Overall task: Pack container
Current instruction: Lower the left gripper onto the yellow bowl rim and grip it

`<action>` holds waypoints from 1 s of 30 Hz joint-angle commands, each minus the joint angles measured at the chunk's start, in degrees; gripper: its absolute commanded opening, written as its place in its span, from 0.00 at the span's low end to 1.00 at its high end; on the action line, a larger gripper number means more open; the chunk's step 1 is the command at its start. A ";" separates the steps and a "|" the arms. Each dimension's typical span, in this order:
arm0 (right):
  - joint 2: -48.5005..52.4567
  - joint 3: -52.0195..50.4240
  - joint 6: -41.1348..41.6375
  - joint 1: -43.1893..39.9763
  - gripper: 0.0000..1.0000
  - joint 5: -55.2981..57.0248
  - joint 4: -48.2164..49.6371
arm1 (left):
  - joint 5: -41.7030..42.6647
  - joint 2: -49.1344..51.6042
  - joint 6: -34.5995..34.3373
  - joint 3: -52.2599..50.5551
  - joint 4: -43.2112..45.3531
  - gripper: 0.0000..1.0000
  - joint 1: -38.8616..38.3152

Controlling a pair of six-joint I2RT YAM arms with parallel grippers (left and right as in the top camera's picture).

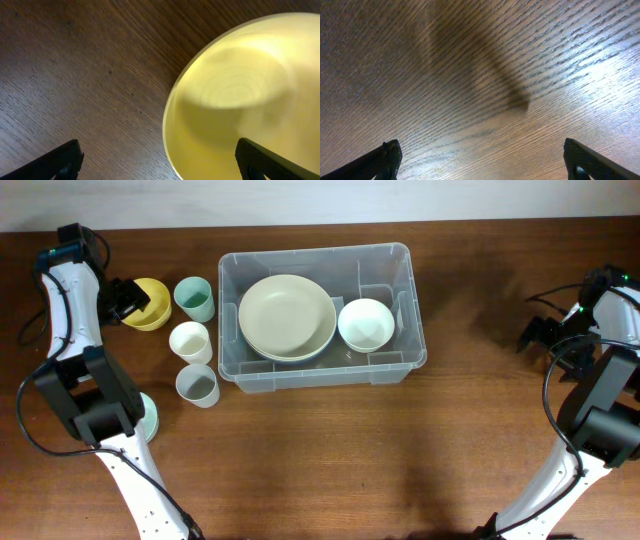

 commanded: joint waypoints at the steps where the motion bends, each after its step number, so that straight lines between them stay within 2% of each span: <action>1: -0.96 -0.20 -0.39 -0.37 0.99 0.09 0.04 | 0.59 0.20 -2.49 -0.20 0.22 1.00 0.04; 17: -0.96 -0.20 -0.39 -0.37 0.99 0.09 0.04 | 0.61 0.50 -3.26 -2.86 1.84 0.97 0.04; 19: -0.96 -0.20 -0.42 -0.37 0.99 0.09 0.04 | 0.61 0.50 -3.28 -2.86 1.88 0.89 0.04; 20: -0.96 -0.20 -0.42 -0.37 0.99 0.07 0.04 | 0.63 0.50 -3.28 -2.86 1.88 0.80 0.04; 25: -0.96 -0.20 -0.42 -0.37 0.99 0.09 0.04 | 0.63 0.50 -3.28 -2.86 1.88 0.47 0.04; 29: -0.96 -0.20 -0.39 -0.37 0.99 0.09 0.04 | 0.63 0.57 -3.28 -2.86 1.90 0.29 0.04; 30: -0.96 -0.20 -0.42 -0.37 0.99 0.09 0.04 | 0.61 0.57 -3.28 -2.86 1.90 0.27 0.04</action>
